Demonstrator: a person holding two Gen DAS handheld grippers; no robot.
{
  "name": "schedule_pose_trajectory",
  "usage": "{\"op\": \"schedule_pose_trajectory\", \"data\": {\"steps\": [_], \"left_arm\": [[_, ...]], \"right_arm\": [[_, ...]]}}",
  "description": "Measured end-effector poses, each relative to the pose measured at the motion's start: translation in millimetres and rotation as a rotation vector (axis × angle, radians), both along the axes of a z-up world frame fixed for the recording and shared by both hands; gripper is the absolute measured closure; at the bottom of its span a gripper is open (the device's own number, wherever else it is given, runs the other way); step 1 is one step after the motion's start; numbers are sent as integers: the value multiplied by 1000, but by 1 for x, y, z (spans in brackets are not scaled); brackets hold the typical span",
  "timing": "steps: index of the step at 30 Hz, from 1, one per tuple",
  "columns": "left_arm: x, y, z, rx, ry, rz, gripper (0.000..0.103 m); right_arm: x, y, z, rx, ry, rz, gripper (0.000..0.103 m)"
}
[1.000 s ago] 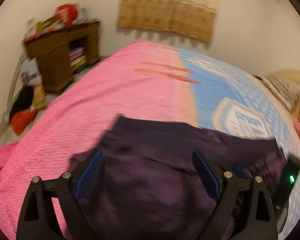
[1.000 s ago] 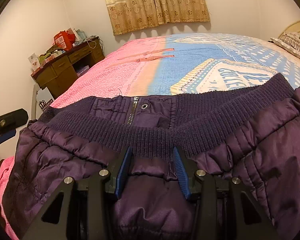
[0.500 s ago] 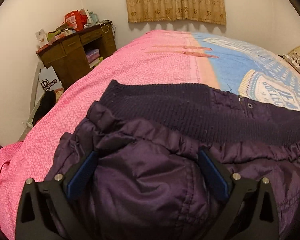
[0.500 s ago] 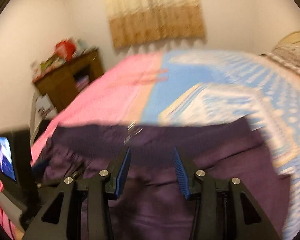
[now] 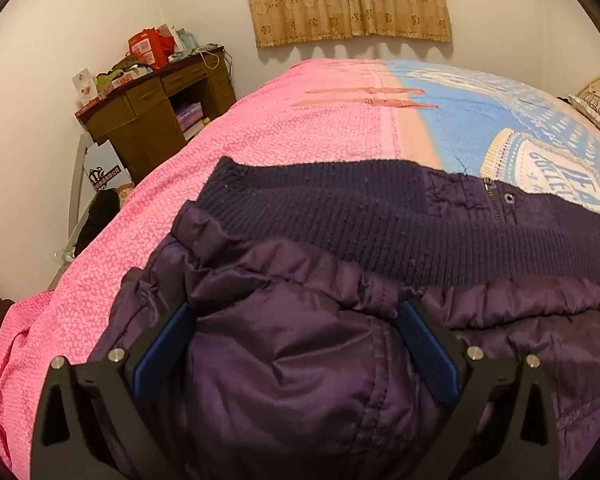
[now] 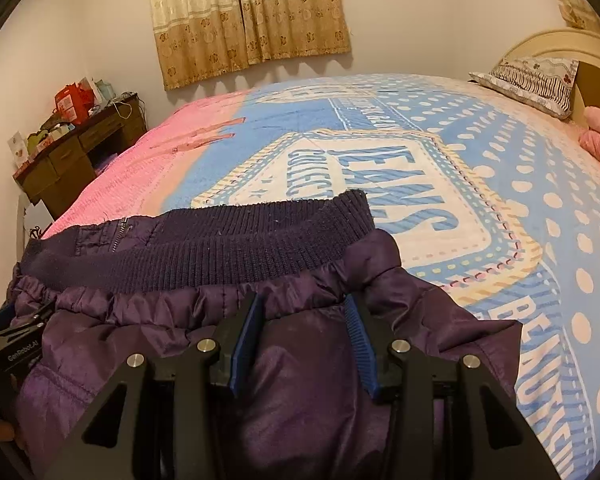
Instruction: Fold large clothes
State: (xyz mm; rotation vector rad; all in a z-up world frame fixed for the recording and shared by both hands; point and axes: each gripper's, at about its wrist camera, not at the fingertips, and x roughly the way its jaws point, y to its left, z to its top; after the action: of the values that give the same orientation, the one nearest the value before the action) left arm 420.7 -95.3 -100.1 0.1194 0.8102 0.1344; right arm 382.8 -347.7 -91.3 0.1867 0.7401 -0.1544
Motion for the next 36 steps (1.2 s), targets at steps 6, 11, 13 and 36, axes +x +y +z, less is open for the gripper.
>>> {"op": "schedule_pose_trajectory", "data": {"steps": [6, 11, 13, 36], "left_arm": [[-11, 12, 7, -86, -12, -29, 0], [-59, 46, 36, -140, -68, -85, 0], [-84, 77, 48, -173, -122, -38, 0], [-80, 152, -21, -764, -68, 168, 0]], "right_arm": [[-33, 48, 45, -33, -104, 72, 77], [-46, 112, 56, 1, -124, 229, 84], [-43, 129, 49, 36, -104, 254, 85], [-26, 146, -24, 115, -70, 278, 85]]}}
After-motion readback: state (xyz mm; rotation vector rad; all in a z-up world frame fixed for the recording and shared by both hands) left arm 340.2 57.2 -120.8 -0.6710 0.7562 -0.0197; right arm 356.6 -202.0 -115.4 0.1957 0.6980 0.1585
